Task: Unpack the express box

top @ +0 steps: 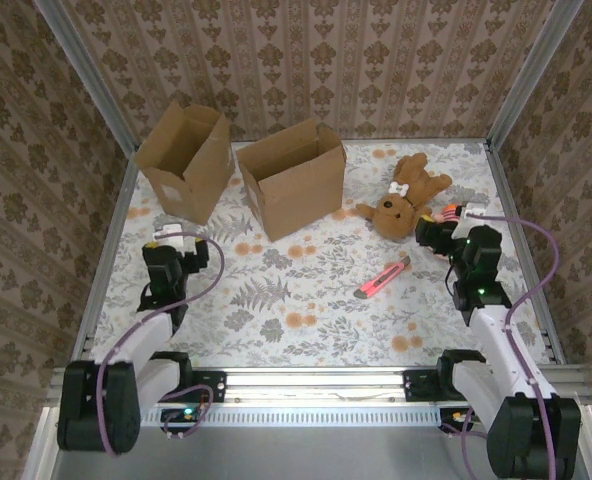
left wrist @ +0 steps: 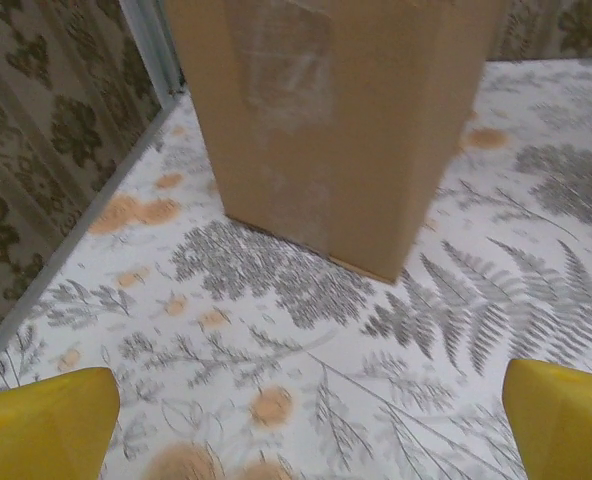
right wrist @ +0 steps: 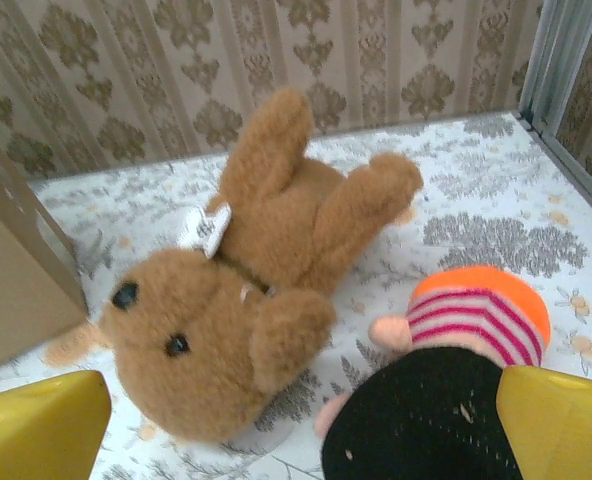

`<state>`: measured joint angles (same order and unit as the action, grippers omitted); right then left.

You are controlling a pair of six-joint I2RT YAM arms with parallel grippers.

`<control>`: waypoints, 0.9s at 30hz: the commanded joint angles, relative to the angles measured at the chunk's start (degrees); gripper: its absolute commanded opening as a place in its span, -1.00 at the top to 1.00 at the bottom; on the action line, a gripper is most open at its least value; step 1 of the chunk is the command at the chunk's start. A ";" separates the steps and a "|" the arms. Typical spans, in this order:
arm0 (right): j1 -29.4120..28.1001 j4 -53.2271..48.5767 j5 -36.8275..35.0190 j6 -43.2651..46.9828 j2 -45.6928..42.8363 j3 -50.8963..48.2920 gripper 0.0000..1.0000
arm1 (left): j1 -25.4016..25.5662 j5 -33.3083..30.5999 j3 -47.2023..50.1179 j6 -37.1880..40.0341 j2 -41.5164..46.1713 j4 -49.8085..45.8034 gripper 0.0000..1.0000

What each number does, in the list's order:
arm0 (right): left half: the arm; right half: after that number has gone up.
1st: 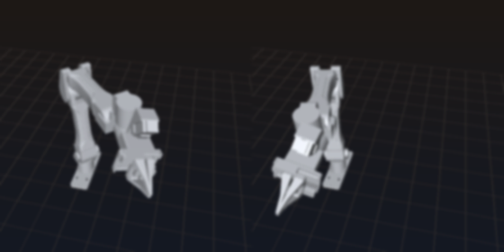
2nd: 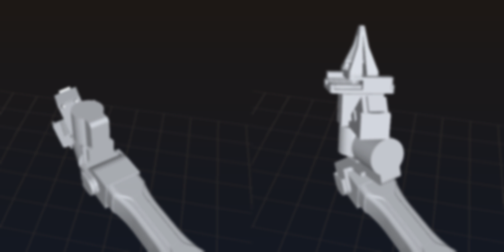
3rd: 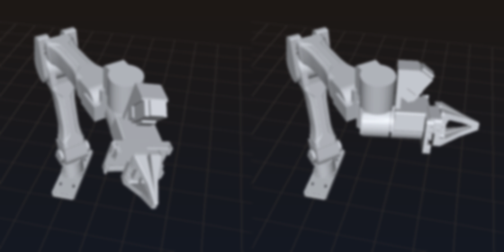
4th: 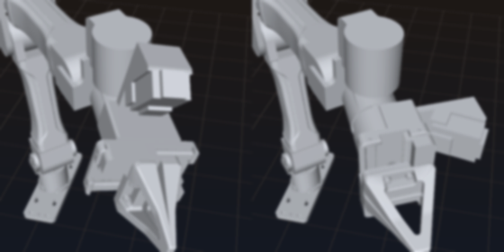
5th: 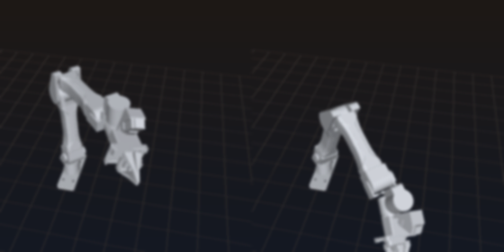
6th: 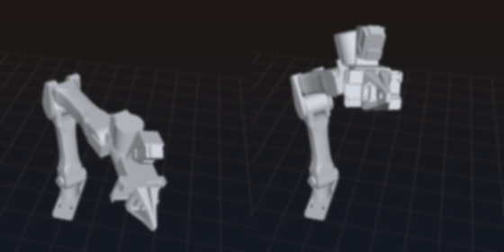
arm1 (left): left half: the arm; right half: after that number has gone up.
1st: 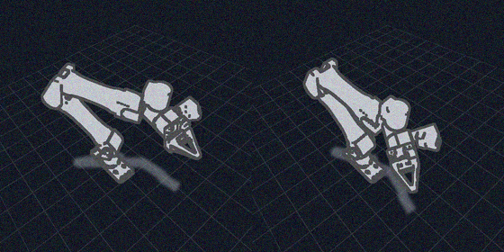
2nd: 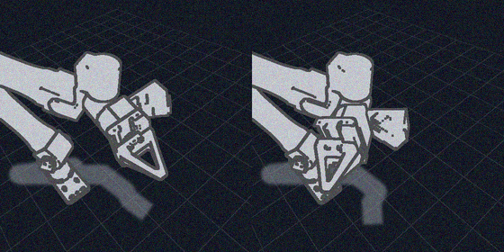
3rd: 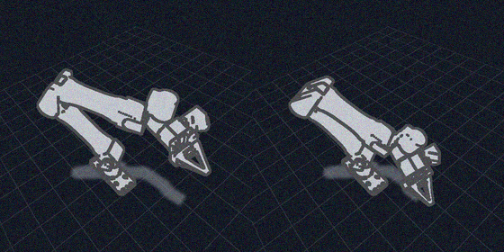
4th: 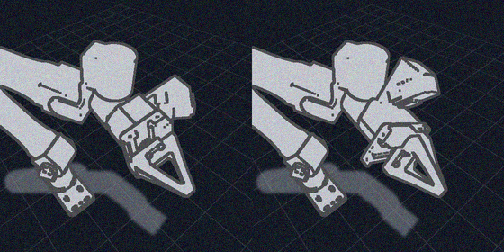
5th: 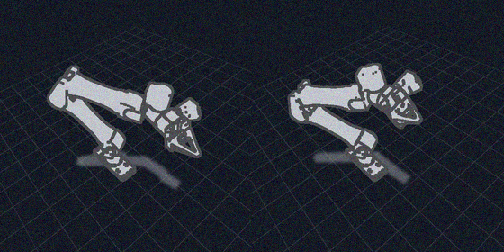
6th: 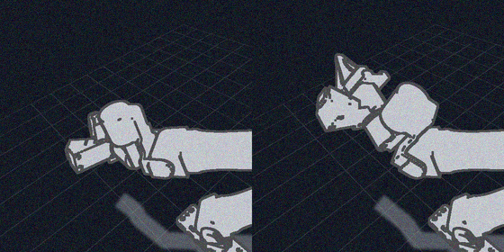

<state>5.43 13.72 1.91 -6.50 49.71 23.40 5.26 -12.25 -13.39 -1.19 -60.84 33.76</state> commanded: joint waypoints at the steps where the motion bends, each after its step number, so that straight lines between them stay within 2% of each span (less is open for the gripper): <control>1: -0.76 12.85 -2.91 1.67 1.12 -4.61 -1.00 | -2.22 1.21 2.30 2.15 -8.32 22.27 -0.96; 3: -1.23 15.33 -3.25 2.02 1.89 -5.77 -1.00 | -3.62 4.73 2.53 1.78 -15.34 27.69 -0.95; 6: -2.31 17.86 -3.67 3.20 3.60 -6.32 -1.00 | -4.13 7.77 3.35 2.74 -27.11 40.74 -0.96; 7: -2.77 18.60 -3.79 3.72 4.15 -6.36 -1.00 | -4.28 8.42 2.29 3.17 -29.48 40.97 -0.96; 14: -5.90 31.45 -6.13 7.25 13.57 -7.22 -1.00 | -5.92 17.46 -5.24 4.50 -28.41 26.39 -0.99; 16: -6.49 32.86 -6.10 7.88 18.34 -5.47 -1.00 | -6.72 19.70 -6.09 4.45 -28.26 24.63 -1.00; 17: -7.55 30.33 -7.10 8.98 18.52 -4.17 -1.00 | -7.02 20.14 -6.29 4.23 -28.39 24.48 -1.00; 20: -9.45 28.53 -8.74 9.95 19.98 -2.26 -1.00 | -7.19 18.89 -5.74 3.46 -28.34 25.31 -1.00; 23: -10.49 20.46 -10.44 7.57 19.24 -0.83 -1.00 | -7.28 15.95 -3.94 2.41 -28.40 28.61 -1.00; 27: -10.87 37.05 -11.16 8.04 25.01 -6.90 -1.00 | -7.21 12.70 -3.15 1.26 -28.31 30.01 -1.00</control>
<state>-5.13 42.00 -6.04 1.32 70.83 19.20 -1.61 2.74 -17.08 1.72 -89.86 61.25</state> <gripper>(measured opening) 0.999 0.997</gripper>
